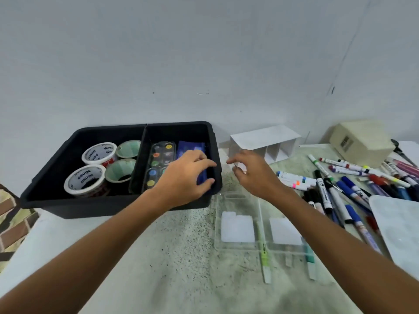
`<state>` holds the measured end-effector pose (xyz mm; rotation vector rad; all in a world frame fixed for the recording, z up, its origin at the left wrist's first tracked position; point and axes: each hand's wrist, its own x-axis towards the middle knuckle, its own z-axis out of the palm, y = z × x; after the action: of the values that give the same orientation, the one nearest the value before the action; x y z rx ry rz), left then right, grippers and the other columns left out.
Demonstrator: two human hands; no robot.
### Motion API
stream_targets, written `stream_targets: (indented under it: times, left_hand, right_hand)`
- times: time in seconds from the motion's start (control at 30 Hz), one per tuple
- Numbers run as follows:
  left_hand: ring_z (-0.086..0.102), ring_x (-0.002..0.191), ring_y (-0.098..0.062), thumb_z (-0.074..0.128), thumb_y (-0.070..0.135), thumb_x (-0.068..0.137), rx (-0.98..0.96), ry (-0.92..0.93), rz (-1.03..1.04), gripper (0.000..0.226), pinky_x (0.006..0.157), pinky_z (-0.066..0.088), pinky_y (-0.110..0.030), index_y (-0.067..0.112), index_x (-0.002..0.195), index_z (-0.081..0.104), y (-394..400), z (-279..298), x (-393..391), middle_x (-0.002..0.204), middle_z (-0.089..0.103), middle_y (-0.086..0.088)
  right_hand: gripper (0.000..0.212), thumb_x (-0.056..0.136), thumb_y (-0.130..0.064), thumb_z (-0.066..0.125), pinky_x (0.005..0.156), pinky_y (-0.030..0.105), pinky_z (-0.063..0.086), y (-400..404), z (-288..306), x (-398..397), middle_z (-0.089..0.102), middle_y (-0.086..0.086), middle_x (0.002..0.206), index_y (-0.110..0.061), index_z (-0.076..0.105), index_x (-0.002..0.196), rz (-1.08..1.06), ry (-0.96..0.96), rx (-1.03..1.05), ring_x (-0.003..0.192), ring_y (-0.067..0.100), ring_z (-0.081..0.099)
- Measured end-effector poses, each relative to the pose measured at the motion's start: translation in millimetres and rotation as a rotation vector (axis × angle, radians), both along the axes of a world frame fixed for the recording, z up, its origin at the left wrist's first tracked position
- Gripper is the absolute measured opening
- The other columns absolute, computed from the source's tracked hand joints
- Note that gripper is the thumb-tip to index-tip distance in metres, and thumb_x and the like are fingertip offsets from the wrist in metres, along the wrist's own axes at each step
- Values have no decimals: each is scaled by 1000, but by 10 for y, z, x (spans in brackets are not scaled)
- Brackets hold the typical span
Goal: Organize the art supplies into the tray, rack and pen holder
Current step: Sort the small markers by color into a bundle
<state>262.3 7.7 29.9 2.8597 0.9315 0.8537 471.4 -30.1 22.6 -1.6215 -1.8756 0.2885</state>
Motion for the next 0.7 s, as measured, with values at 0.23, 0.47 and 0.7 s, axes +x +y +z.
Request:
stream_targets:
  times: [0.23, 0.47, 0.7]
  left_hand:
    - [43, 124, -16, 66, 59, 79, -259, 224, -214, 64, 101, 43, -36, 24, 131, 55, -763, -434, 357, 132, 53, -1]
    - [-23, 144, -17, 14, 95, 64, -487, 347, -19, 91, 118, 3, -44, 50, 141, 33, -898, -999, 295, 160, -7, 6]
    - [10, 145, -16, 22, 82, 82, -424, 140, -11, 75, 115, 21, -41, 36, 131, 56, -1001, -1171, 304, 155, 23, 6]
  right_hand:
    - [85, 71, -71, 63, 116, 45, 20, -856, -271, 777, 23, 1, 156, -35, 37, 144, 22, -255, -403, 145, 22, 14]
    - [108, 54, -88, 46, 113, 42, -13, -1479, -429, 953, -24, -2, 158, -48, 12, 148, 104, -456, -531, 141, 27, -31]
    - [47, 96, -49, 47, 118, 45, 7, -1705, -618, 908, 10, 4, 161, -34, 47, 140, 69, -373, -341, 147, 36, -7]
